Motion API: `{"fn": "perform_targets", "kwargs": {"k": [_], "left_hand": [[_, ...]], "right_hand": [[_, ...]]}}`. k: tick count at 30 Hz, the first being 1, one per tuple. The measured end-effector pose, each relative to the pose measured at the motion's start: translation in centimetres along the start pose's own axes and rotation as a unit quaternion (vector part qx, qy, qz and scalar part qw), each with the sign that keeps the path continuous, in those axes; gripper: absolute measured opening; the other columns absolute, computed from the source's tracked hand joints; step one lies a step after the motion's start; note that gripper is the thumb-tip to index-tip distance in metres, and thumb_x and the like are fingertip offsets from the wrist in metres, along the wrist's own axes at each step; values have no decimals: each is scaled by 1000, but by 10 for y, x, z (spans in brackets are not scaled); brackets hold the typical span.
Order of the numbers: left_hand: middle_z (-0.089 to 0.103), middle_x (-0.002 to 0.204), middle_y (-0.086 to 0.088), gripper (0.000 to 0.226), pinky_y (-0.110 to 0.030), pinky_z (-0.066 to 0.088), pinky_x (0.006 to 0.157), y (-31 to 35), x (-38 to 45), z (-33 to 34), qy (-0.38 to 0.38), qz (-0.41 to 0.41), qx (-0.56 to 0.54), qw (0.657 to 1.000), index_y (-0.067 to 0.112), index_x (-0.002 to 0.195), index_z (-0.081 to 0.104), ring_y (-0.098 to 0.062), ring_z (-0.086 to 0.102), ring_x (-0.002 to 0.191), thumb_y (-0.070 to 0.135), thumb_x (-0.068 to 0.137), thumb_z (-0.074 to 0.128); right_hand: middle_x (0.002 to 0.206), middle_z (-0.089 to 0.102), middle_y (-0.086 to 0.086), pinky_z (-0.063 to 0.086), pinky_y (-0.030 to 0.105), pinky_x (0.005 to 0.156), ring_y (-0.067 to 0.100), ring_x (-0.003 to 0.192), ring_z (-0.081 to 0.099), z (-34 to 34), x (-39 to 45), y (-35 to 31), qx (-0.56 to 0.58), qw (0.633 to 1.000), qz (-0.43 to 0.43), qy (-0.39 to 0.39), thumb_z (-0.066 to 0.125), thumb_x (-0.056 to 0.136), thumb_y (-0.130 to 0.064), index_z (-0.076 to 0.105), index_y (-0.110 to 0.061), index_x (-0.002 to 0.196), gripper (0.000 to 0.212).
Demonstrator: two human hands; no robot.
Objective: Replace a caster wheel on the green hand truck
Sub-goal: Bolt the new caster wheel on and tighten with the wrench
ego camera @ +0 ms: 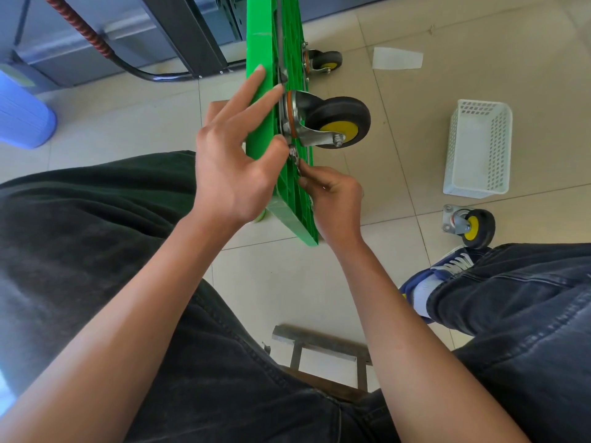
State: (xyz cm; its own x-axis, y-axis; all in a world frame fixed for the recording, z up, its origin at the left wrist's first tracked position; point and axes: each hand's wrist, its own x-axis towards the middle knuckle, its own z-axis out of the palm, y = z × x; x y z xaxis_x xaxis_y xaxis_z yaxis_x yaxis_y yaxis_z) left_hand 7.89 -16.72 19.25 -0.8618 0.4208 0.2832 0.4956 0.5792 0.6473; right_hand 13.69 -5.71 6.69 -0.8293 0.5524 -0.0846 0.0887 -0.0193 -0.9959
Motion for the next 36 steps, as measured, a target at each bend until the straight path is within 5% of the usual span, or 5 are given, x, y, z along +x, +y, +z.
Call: {"fn": "perform_targets", "kwargs": {"k": [15, 18, 23, 27, 36], "left_hand": [[50, 152, 2, 55, -23, 43, 100, 0, 0, 1, 10, -5, -7, 1000, 22, 137, 63, -13, 51, 125, 25, 83, 55], [50, 152, 3, 55, -25, 44, 101, 1, 0, 0, 10, -6, -9, 1000, 21, 137, 63, -14, 51, 125, 25, 83, 55], [50, 152, 3, 55, -21, 42, 101, 0, 0, 0, 8, -8, -6, 1000, 21, 137, 63, -14, 51, 124, 23, 82, 56], [50, 152, 4, 56, -24, 44, 100, 0, 0, 0, 6, -8, -3, 1000, 23, 137, 63, -16, 51, 123, 24, 82, 55], [49, 153, 4, 55, -22, 41, 100, -1, 1, 0, 1, -3, 3, 1000, 23, 138, 63, -16, 51, 124, 26, 83, 55]], "right_hand": [[98, 78, 1, 56, 21, 80, 14, 89, 70, 4, -5, -18, -96, 995, -10, 5, 69, 95, -5, 78, -8, 111, 19], [94, 79, 3, 57, 28, 73, 19, 84, 70, 1, -5, -33, -150, 989, 0, -16, 68, 97, -11, 79, -11, 110, 18], [69, 69, 10, 51, 36, 60, 29, 68, 64, -5, -1, -61, -225, 972, 23, -64, 63, 96, -17, 75, -5, 78, 25], [75, 69, 26, 55, 54, 62, 40, 65, 65, -12, 6, -73, -176, 979, 50, -95, 61, 97, -15, 71, 8, 87, 27], [90, 77, 5, 64, 44, 62, 28, 76, 75, -33, 14, -62, -156, 977, 103, -104, 67, 97, -15, 80, -13, 101, 14]]}}
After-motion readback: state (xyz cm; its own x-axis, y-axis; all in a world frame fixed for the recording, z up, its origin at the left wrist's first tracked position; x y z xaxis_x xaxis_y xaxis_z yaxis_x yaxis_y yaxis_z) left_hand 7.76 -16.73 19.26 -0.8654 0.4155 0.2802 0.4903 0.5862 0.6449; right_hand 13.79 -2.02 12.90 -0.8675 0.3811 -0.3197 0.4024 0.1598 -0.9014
